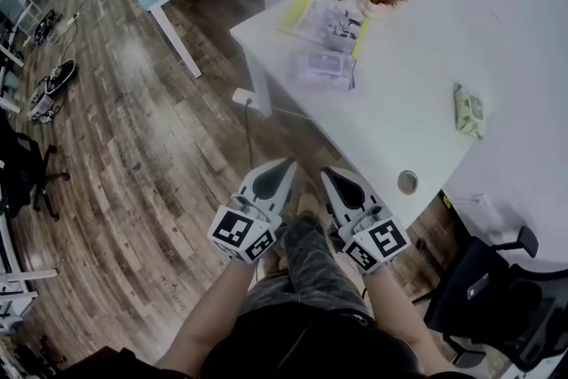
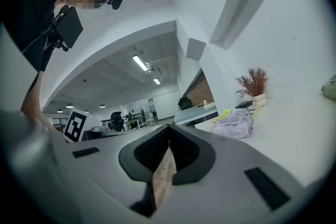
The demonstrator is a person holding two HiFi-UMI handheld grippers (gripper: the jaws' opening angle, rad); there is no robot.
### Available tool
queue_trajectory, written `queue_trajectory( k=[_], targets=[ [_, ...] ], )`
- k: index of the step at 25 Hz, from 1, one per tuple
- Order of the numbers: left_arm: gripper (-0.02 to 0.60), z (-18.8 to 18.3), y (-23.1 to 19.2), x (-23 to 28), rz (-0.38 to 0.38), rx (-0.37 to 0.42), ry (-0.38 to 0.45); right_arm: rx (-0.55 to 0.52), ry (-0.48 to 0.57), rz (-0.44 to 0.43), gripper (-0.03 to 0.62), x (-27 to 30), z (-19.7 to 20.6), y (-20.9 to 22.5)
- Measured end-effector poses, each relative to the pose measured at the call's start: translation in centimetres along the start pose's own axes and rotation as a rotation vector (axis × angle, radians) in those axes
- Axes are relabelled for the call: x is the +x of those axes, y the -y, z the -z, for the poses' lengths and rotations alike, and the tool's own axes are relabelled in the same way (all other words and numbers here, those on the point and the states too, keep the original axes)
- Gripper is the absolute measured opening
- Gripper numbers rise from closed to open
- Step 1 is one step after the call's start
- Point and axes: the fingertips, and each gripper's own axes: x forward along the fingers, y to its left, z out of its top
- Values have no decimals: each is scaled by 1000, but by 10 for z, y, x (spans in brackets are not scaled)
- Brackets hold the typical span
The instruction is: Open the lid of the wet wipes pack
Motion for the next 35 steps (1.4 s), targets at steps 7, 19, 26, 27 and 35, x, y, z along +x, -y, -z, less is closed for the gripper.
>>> queue_trajectory(
  k=[7,19,26,27,35],
  targets=[
    [12,-5,-30,45,-5,-14,-10,-9,-32,-20,18,37,-7,39],
    [12,-5,-71,117,-10,-35,-22,-34,-90,-49,18,90,-10,105],
    [12,2,-96,150,-23,-36,-42,-35,-120,-53,18,112,-5,142],
    [12,4,-99,153,-25,-37,-46,-37,-123,-52,18,114,-4,146],
    [12,15,-114,181,-36,-40,-66,-85,-155,-56,18,130,0,175]
  ],
)
